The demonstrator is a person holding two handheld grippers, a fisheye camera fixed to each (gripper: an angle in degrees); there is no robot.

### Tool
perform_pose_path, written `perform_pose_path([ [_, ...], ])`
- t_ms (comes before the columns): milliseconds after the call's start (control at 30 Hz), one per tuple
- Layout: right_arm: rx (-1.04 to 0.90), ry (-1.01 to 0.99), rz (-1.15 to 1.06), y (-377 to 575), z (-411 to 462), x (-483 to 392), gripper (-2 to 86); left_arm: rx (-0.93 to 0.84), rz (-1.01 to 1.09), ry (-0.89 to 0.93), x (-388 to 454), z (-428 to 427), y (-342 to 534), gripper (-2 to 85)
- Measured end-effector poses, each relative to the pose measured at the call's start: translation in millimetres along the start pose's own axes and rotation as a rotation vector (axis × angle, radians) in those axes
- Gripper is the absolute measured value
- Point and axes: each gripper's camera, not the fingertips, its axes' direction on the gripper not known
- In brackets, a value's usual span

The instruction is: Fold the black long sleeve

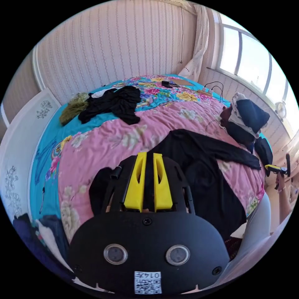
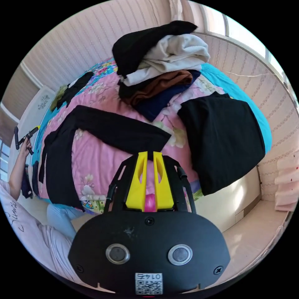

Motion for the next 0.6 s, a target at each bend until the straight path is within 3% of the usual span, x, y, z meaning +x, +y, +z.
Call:
perform_pose_path([
  [133,-0.107,-0.109,-0.306,-7.3,69.5,-142.7,2.9,-0.156,-0.208,-0.053,-66.8,-75.8,166.2,5.1],
  [233,-0.113,-0.260,-0.507,-27.9,107.8,-260.7,3.8,-0.179,-0.321,-0.127,-98.4,-120.5,249.1,5.3],
  [433,-0.135,-0.389,-0.808,-63.9,186.7,-494.8,6.0,-0.056,-0.444,-0.069,-146.9,-155.3,299.2,6.3],
  [600,-0.119,-0.214,-0.873,-85.8,267.2,-612.1,7.3,0.051,-0.580,-0.007,-210.3,-156.2,298.6,6.9],
])
